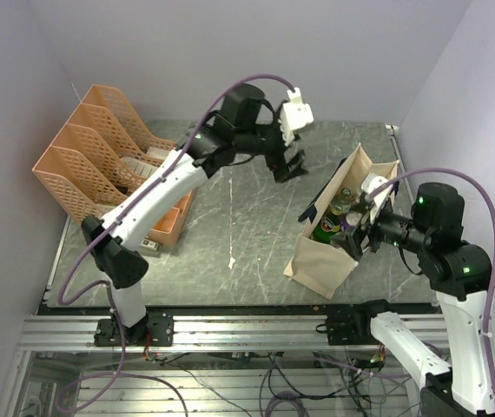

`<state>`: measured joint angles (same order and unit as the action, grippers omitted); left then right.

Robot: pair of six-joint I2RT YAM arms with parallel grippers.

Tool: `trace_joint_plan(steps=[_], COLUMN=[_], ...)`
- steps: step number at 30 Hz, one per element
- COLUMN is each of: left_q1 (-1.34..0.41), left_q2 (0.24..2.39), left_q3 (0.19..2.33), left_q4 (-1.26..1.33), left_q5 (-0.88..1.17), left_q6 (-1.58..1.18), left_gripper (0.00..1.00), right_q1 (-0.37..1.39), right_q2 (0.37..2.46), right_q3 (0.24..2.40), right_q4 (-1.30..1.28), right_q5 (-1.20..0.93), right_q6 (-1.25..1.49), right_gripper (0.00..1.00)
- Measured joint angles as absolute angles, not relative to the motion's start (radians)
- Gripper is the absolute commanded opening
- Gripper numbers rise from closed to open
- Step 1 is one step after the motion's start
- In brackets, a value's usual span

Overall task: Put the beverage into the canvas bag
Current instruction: Reset both arms

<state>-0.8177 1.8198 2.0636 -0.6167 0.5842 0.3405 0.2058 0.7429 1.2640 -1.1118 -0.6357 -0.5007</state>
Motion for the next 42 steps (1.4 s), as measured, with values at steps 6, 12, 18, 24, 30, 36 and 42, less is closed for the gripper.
trace_joint_plan(steps=[6, 12, 18, 24, 30, 36, 42], left_q1=[-0.721, -0.604, -0.365, -0.121, -0.013, 0.036, 0.037], left_q2=[1.714, 1.621, 1.515, 1.414, 1.34, 1.276, 1.232], left_q3=[1.991, 1.888, 1.776, 1.707, 1.668, 1.624, 1.565], left_q4=[-0.56, -0.518, -0.485, -0.449, -0.427, -0.423, -0.423], left_q5=[0.276, 0.012, 0.016, 0.183, 0.281, 0.286, 0.265], left_q6=[0.287, 0.222, 0.096, 0.004, -0.012, 0.025, 0.057], left_gripper=[0.99, 0.99, 0.99, 0.99, 0.99, 0.99, 0.99], right_q1=[0.206, 0.206, 0.164, 0.056, 0.007, 0.007, 0.007], right_q2=[0.815, 0.982, 1.081, 1.04, 0.986, 0.937, 0.91], right_q3=[1.267, 1.308, 1.377, 1.419, 1.419, 1.394, 1.379], right_q4=[-0.887, -0.707, -0.578, -0.488, -0.446, -0.427, -0.429], right_q5=[-0.36, -0.086, -0.013, -0.036, 0.01, 0.037, 0.061], right_q6=[-0.297, -0.159, -0.093, -0.051, -0.022, -0.049, -0.075], right_gripper=[0.93, 1.0, 1.0, 1.0, 1.0, 1.0, 1.0])
